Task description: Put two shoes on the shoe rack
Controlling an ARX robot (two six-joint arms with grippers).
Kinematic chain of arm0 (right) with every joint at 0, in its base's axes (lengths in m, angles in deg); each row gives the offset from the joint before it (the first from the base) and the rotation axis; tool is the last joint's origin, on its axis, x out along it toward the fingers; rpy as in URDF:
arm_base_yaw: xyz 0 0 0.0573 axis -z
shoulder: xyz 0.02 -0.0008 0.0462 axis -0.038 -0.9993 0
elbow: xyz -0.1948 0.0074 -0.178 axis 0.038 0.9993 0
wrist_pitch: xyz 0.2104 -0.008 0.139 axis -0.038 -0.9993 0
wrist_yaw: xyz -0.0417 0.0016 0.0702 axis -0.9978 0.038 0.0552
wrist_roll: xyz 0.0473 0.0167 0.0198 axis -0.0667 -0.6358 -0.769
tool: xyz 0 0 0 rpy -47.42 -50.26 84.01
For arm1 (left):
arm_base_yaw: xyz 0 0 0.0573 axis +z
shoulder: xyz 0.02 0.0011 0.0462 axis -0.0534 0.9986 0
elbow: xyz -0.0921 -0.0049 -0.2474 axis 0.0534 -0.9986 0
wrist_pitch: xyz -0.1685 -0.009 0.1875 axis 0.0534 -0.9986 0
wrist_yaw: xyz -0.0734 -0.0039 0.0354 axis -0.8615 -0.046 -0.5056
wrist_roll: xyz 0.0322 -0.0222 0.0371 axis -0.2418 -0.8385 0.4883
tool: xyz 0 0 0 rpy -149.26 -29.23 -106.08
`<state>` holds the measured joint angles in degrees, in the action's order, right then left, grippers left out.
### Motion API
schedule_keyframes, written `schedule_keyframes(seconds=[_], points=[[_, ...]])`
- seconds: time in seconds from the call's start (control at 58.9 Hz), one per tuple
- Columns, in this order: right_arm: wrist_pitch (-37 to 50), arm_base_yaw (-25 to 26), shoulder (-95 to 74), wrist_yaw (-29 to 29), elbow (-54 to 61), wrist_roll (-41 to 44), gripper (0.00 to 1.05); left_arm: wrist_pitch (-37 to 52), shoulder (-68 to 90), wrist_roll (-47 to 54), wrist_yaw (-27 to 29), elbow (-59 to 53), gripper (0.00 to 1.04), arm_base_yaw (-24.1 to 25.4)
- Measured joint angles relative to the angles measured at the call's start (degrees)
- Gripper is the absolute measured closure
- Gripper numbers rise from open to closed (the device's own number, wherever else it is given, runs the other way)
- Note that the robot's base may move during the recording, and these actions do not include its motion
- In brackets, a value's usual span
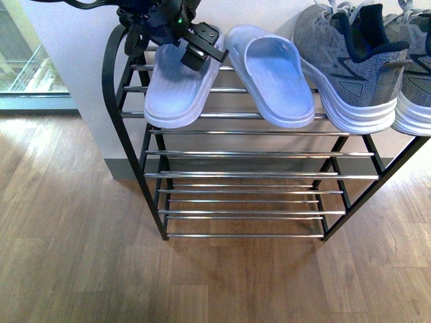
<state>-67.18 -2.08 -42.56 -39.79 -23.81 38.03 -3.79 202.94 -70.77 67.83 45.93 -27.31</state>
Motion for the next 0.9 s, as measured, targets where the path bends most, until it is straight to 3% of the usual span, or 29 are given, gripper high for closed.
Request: schedule_keyframes(seconds=[0.136, 0.339, 0.424, 0.56, 0.696, 0.899], points=[[0.0, 0.0, 0.0, 0.0, 0.0, 0.0, 0.09, -0.2, -7.0, -2.1, -1.9, -4.9, 0.08, -1.0], [0.0, 0.0, 0.0, 0.0, 0.0, 0.0, 0.09, 5.7, -17.6, -3.0, -1.3, -10.9, 0.11, -3.0], [0.0, 0.0, 0.0, 0.0, 0.0, 0.0, 0.09, 28.0, -20.7, -7.9, 9.2, -20.7, 0.25, -2.7], [0.0, 0.0, 0.0, 0.0, 0.0, 0.0, 0.09, 50.8, -26.8, -12.3, 9.6, -39.1, 0.47, 1.3], [0.0, 0.0, 0.0, 0.0, 0.0, 0.0, 0.09, 58.6, -34.1, -13.6, 7.1, -51.5, 0.66, 5.4], [0.0, 0.0, 0.0, 0.0, 0.0, 0.0, 0.09, 61.8, -43.4, -14.1, 2.3, -64.5, 0.97, 8.9]])
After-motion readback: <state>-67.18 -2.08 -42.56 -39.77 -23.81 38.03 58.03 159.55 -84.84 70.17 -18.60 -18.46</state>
